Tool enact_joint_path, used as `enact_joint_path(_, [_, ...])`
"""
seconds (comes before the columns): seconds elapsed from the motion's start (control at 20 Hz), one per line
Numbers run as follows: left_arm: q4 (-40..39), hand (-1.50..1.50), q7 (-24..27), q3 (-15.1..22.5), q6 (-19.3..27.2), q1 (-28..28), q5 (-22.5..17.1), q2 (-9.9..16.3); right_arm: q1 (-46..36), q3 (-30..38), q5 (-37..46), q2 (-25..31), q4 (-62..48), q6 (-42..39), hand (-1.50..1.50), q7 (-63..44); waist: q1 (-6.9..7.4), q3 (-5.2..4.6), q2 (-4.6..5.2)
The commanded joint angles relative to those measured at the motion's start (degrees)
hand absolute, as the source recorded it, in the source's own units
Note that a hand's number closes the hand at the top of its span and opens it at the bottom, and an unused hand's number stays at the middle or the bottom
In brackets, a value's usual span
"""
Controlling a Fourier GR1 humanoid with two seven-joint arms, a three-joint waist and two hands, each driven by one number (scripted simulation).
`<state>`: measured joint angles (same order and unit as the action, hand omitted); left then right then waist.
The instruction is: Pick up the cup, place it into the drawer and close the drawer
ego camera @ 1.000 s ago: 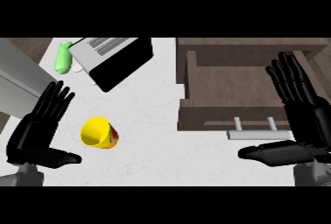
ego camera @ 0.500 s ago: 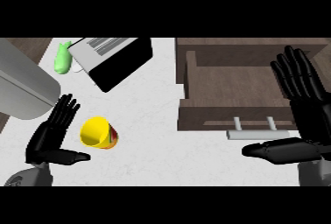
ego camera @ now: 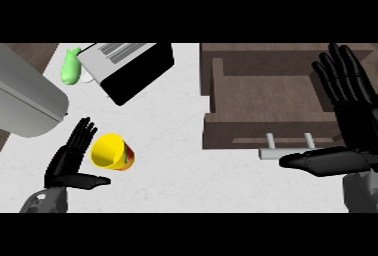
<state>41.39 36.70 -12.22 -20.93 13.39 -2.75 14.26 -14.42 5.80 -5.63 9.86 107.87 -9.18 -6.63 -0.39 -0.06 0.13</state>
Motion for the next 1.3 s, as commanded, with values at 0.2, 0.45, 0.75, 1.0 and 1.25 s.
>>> enact_joint_path(0.2, [-21.75, -1.50, 13.92, -1.41, 0.98, 9.62, 3.68, 0.66, 0.04, 0.43, 1.04, -0.31, -1.15, 0.09, -1.50, 2.04, -0.19, -0.01, 0.07])
enact_joint_path(0.45, [-28.20, -1.50, 20.84, -1.75, 0.60, 10.89, 5.22, 2.39, -3.89, -0.63, 1.00, -0.39, -2.38, 0.66, -1.50, -1.20, -0.47, -0.11, 0.33])
enact_joint_path(0.75, [-29.35, -1.50, 21.07, -2.13, 1.48, 13.10, 4.79, -0.14, 2.45, 0.42, -0.55, 1.13, 2.78, -1.96, -1.50, -0.65, -1.10, -0.12, 0.26])
enact_joint_path(1.0, [-30.82, -1.50, 23.76, -1.11, 1.77, 12.98, 6.41, -0.55, -2.03, 2.47, -2.13, 2.39, -1.46, -2.65, -1.50, -0.32, -0.91, -0.12, 0.39])
enact_joint_path(1.25, [-31.88, -1.50, 25.98, -0.77, 0.91, 12.17, 7.13, -1.06, -0.34, 1.04, -1.99, 1.19, 4.66, -0.77, -1.50, -4.62, -1.67, -0.22, 0.42])
